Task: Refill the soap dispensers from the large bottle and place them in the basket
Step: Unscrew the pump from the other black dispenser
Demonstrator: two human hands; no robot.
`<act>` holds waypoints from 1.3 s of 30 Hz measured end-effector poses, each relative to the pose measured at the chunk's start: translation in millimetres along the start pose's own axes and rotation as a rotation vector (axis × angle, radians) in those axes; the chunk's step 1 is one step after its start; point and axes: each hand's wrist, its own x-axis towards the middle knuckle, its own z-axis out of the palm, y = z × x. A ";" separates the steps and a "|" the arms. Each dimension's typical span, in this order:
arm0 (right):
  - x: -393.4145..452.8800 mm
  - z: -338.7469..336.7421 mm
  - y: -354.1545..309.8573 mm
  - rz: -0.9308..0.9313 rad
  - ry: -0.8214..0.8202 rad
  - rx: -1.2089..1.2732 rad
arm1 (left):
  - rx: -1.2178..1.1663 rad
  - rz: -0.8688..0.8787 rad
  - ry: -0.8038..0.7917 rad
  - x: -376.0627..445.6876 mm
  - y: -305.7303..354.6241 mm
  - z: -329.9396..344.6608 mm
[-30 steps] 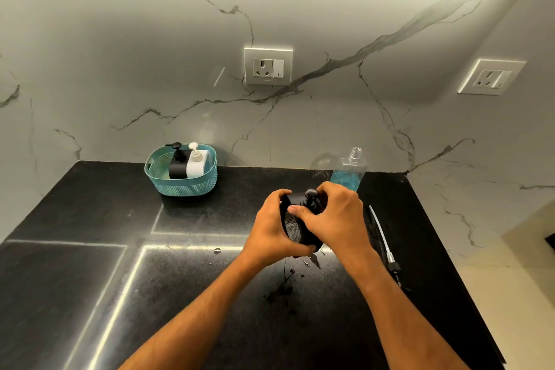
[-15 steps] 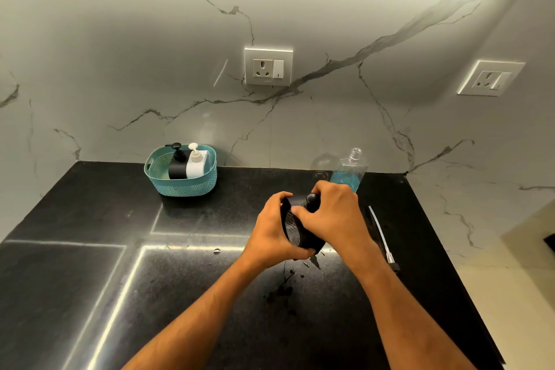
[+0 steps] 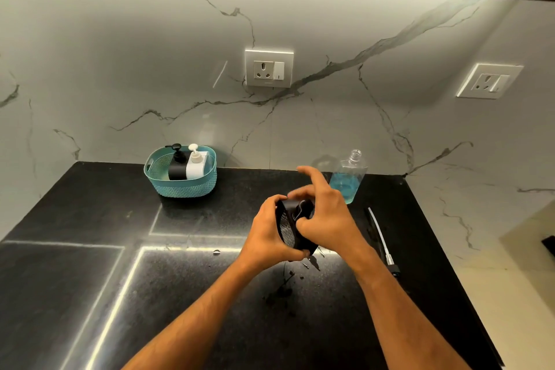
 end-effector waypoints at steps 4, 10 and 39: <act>2.5 6.4 5.9 0.049 0.115 -0.280 | 0.004 -0.008 0.015 0.7 -0.6 -0.7; -2.1 3.5 3.3 -0.041 -0.046 -0.137 | -0.008 0.009 0.017 -0.8 0.9 -0.8; 2.1 -31.8 -10.6 -0.013 0.225 -0.248 | 0.103 -0.045 0.014 6.3 -38.9 -2.3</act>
